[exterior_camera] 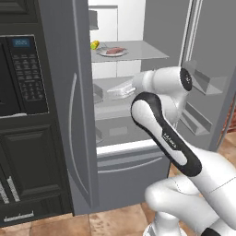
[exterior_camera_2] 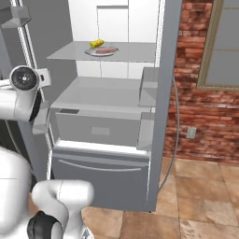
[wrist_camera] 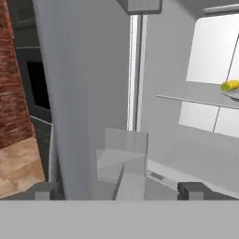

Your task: Retrieve the steak from the fridge and place it on the saucepan with marinade on the stove.

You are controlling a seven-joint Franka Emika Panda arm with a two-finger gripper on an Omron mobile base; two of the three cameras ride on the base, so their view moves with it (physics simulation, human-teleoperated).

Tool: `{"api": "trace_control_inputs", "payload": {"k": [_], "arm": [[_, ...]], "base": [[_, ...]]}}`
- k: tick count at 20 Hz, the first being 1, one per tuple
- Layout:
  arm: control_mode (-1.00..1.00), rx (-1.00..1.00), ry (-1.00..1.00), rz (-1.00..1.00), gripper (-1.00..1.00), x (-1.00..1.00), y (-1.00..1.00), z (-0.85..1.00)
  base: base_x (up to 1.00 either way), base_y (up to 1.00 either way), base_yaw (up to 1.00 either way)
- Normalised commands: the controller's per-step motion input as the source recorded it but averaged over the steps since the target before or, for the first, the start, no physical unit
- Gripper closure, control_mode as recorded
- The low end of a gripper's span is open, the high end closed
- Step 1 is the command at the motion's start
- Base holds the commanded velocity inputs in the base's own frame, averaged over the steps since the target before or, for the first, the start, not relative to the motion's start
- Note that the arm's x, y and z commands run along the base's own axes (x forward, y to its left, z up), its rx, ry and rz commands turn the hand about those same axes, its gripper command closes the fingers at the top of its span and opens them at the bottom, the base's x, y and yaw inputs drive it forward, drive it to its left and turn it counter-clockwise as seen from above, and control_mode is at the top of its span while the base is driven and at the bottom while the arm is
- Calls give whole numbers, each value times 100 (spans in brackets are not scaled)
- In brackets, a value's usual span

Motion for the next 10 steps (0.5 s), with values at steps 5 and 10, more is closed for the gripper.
{"api": "trace_control_inputs", "payload": {"k": [5,10], "arm": [[-100,0,-7,27,-100,21,-14,-2],[-100,0,-6,25,-100,24,0,-6]], "base": [[0,0,0],[0,0,0]]}}
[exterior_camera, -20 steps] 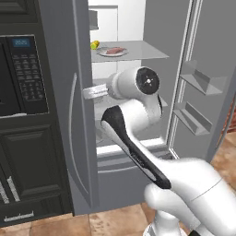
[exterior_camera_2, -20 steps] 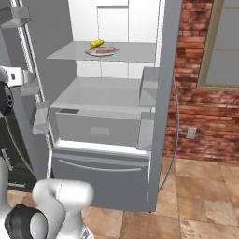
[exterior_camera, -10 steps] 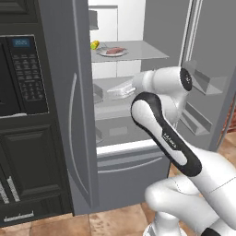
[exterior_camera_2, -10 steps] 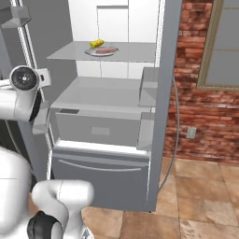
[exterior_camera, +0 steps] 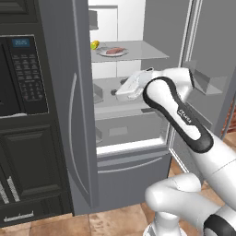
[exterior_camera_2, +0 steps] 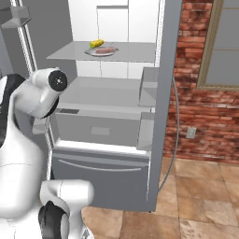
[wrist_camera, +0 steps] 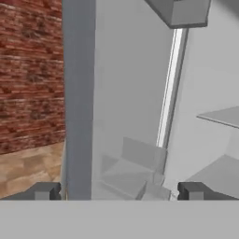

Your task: Retrieve the steak from the fridge and place it on the saucepan with marinade on the stove.

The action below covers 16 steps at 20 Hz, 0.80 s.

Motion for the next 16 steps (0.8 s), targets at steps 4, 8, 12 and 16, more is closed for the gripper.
{"api": "trace_control_inputs", "payload": {"k": [4,8,12,16], "arm": [[-100,0,0,22,-100,26,0,-15],[-100,0,0,21,-100,26,1,-29],[-100,0,0,18,-100,39,12,-35],[-100,0,0,15,-100,41,19,-32]], "base": [[0,0,0],[0,0,0],[0,0,0],[0,0,0]]}}
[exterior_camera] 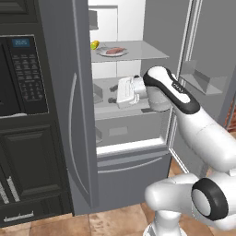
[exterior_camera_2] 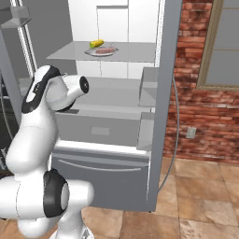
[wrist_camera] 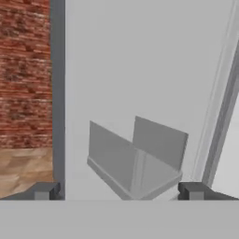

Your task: Retrieve the steak from the fridge and place it on the saucepan with marinade on the stove.

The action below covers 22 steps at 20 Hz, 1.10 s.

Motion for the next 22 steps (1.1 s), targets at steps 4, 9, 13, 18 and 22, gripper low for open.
{"api": "trace_control_inputs", "payload": {"k": [4,9,13,18,22], "arm": [[-100,0,0,16,-100,34,20,-34],[-100,0,0,16,-100,32,21,-25],[-100,0,0,14,-100,34,23,-15],[-100,0,0,12,-100,20,38,-8],[-100,0,0,8,-100,3,49,-4]], "base": [[0,0,0],[0,0,0],[0,0,0],[0,0,0],[0,0,0]]}}
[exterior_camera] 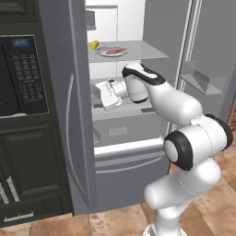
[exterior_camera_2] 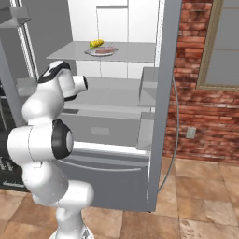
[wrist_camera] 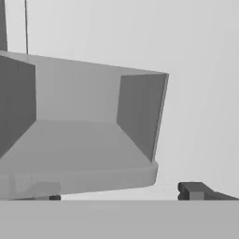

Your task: Retrieve the steak from the fridge and place it on the saucepan with marinade on the stove.

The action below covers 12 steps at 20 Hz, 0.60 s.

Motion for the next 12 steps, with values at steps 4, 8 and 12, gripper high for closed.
{"api": "trace_control_inputs", "payload": {"k": [4,8,12], "arm": [[-100,0,0,7,-100,5,46,-4],[-100,0,0,7,-100,1,47,-4],[-100,0,0,4,-100,0,51,-1]], "base": [[0,0,0],[0,0,0],[0,0,0]]}}
